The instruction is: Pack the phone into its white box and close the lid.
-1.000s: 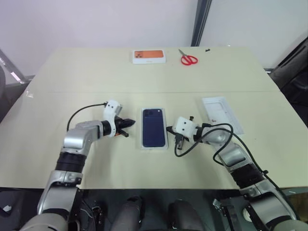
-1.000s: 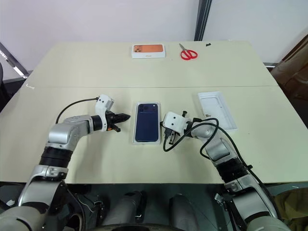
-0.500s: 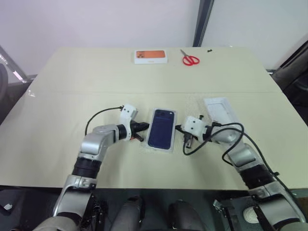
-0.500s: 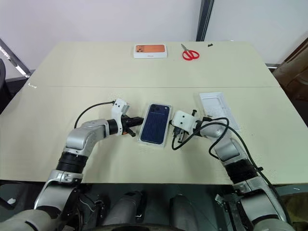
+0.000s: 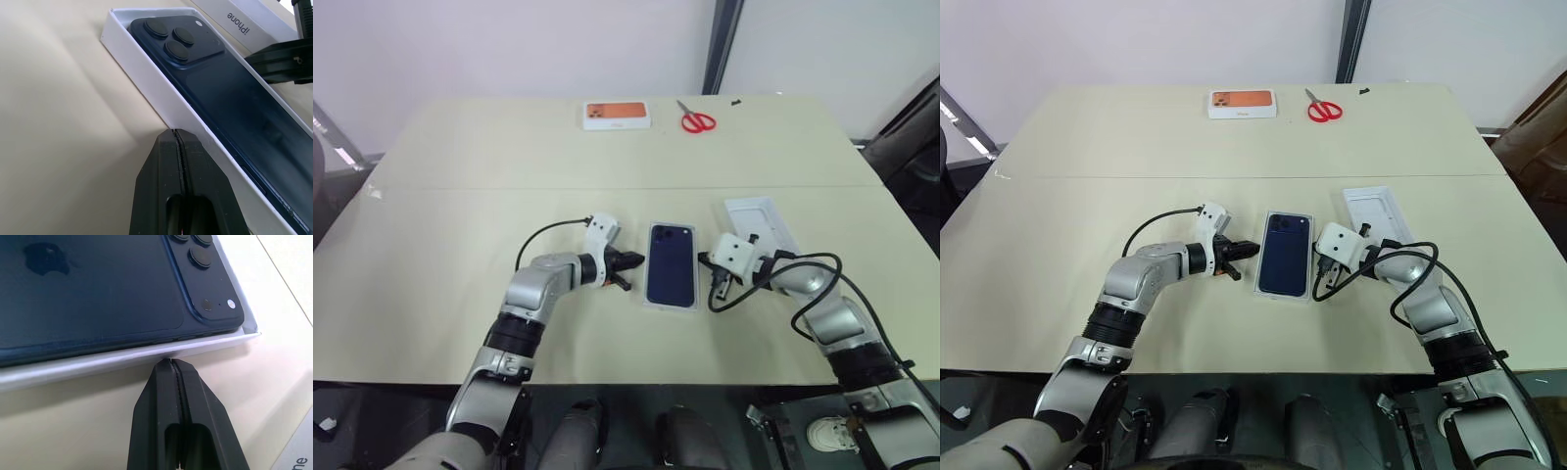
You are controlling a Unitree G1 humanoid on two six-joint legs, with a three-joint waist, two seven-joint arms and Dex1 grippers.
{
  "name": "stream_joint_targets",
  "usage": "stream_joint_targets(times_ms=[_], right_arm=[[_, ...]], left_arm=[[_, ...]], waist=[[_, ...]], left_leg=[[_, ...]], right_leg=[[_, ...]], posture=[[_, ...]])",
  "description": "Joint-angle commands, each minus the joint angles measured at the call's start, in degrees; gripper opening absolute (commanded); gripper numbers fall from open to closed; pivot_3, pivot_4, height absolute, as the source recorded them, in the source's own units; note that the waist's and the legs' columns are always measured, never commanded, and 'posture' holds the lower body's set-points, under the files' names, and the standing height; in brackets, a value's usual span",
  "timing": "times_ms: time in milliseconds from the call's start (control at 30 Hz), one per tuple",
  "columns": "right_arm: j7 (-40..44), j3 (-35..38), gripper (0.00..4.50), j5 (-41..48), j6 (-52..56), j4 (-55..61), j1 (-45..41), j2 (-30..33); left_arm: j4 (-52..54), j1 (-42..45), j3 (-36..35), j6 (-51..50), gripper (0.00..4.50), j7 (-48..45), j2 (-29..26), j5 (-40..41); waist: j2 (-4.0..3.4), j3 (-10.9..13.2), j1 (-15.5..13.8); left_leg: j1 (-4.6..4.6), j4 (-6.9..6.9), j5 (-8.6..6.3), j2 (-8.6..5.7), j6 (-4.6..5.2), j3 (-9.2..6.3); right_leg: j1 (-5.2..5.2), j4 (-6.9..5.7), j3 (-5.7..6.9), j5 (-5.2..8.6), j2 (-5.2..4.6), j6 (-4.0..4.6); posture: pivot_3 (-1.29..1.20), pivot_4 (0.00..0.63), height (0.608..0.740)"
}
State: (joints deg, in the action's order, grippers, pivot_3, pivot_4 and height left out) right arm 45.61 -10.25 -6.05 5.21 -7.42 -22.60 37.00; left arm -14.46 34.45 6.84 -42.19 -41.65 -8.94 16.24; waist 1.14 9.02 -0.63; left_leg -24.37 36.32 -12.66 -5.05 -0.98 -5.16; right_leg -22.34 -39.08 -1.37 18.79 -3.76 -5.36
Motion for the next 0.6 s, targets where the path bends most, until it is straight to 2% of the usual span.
stream_joint_targets(times_ms=[33, 600], right_arm=[[-0.03, 0.26, 0.00, -0.07, -0.51, 0.55, -1.05, -0.14], [-0.71, 1.70, 0.00, 0.42, -0.65, -0.96, -1.99, 0.65]], left_arm=[[0.91, 0.48, 2.17, -0.49, 0.04, -1.27, 1.14, 0.78], [1.22, 0.38, 1.31, 0.18, 0.04, -1.32, 0.54, 1.33]], waist=[[0.00, 0.00, -0.02], [0.00, 0.00, -0.02]], left_leg=[[0.00, 0.00, 0.00, 0.00, 0.00, 0.00], [0.00, 0.00, 0.00, 0.00, 0.00, 0.01]], right_leg=[[0.00, 0.00, 0.00, 0.00, 0.00, 0.00], [-0.01, 0.00, -0.01, 0.00, 0.00, 0.00]], posture=[[0.00, 0.150, 0.734], [0.00, 0.150, 0.734]])
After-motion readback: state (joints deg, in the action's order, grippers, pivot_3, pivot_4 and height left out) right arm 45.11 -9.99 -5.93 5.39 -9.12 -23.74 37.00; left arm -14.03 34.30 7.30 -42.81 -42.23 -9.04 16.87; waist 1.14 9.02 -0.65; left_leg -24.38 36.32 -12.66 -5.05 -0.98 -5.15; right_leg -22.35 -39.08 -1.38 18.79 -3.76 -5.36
